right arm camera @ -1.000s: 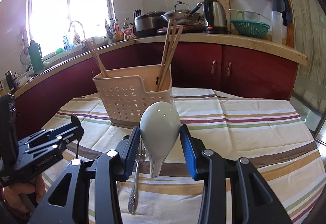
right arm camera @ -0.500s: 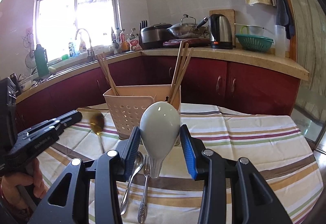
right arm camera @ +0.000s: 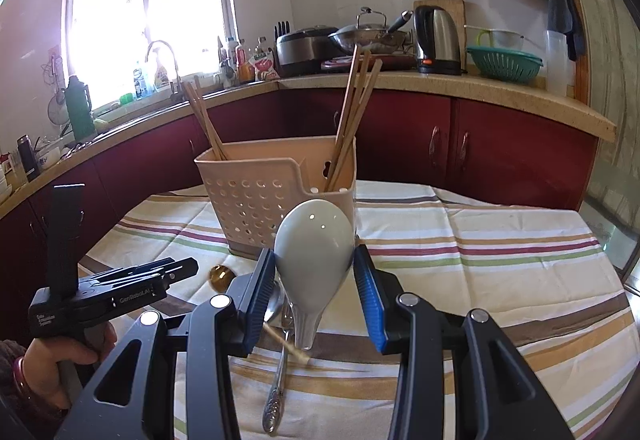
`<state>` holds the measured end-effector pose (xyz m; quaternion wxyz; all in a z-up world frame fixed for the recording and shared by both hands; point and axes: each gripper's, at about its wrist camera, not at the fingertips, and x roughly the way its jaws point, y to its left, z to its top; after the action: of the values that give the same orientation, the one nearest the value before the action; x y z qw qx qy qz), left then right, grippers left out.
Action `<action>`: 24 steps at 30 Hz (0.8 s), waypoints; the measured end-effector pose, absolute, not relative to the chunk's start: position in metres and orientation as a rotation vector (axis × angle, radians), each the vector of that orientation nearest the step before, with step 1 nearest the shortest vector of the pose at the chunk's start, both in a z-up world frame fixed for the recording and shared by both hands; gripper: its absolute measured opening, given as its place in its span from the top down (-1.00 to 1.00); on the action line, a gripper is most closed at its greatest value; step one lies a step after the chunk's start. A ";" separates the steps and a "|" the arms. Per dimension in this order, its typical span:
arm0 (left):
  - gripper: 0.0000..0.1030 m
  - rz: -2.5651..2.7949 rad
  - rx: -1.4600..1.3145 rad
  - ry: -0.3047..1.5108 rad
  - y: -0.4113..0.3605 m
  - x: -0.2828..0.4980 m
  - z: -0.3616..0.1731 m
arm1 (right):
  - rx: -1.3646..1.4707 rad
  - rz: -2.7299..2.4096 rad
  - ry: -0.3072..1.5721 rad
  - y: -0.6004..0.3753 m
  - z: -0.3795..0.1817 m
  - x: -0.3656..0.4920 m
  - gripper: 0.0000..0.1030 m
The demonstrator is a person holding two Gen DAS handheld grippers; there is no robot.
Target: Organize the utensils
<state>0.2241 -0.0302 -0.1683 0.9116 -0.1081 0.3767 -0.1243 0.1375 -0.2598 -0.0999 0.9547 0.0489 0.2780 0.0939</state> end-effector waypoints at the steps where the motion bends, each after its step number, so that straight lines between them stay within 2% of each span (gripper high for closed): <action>1: 0.12 -0.256 -0.222 0.784 -0.032 0.227 -0.170 | 0.103 0.190 0.569 -0.261 -0.101 0.139 0.20; 4: 0.00 -0.246 -0.212 0.814 -0.039 0.234 -0.176 | 0.112 0.194 0.576 -0.264 -0.105 0.143 0.20; 17: 0.01 -0.186 -0.269 0.877 -0.040 0.255 -0.204 | 0.147 0.203 0.593 -0.281 -0.114 0.152 0.20; 19: 0.31 -0.202 -0.278 0.880 -0.041 0.259 -0.207 | 0.148 0.201 0.594 -0.282 -0.115 0.153 0.20; 21: 0.74 -0.218 -0.281 0.887 -0.041 0.261 -0.210 | 0.147 0.199 0.595 -0.282 -0.115 0.153 0.20; 24: 0.83 -0.236 -0.301 0.893 -0.039 0.263 -0.213 | 0.144 0.197 0.596 -0.282 -0.116 0.153 0.20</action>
<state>0.2633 -0.0391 -0.2126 0.8842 -0.1446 0.4293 -0.1136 0.1534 -0.2818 -0.1156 0.9485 0.0705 0.2931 0.0970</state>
